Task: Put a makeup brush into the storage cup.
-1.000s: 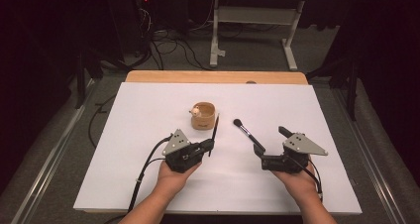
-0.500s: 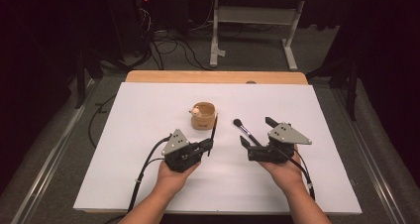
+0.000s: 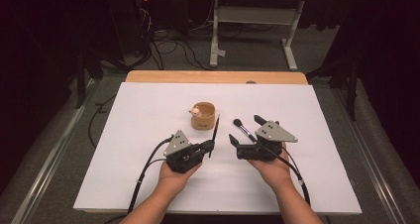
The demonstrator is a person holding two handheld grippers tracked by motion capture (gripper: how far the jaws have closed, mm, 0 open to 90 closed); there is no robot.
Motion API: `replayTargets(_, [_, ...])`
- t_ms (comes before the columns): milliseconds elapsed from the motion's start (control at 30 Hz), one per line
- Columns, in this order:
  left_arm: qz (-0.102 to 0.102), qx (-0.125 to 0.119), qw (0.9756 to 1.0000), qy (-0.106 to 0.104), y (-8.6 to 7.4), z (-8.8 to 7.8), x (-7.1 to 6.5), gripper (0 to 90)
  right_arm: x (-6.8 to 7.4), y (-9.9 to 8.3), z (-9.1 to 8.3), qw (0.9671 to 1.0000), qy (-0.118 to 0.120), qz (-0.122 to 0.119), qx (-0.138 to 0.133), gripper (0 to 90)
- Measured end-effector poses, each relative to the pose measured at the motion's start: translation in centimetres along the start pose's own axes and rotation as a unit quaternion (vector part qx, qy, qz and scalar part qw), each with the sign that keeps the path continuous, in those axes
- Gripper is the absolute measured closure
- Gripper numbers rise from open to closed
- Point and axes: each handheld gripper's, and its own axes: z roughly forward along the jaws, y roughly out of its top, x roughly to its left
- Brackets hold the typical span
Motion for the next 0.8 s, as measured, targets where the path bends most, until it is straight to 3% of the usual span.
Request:
replayTargets(333, [0.004, 0.005, 1.0000, -0.006, -0.4, 0.4, -0.6, 84.5, 0.3, -1.1, -0.1, 0.9999, 0.003, 0.010, 0.006, 2.5])
replayTargets(800, [0.009, 0.013, 0.9998, -0.010, -1.3, 1.0, -1.3, 84.5, 0.8, -1.2, -0.6, 0.9976, 0.054, 0.043, -0.003, 5.3])
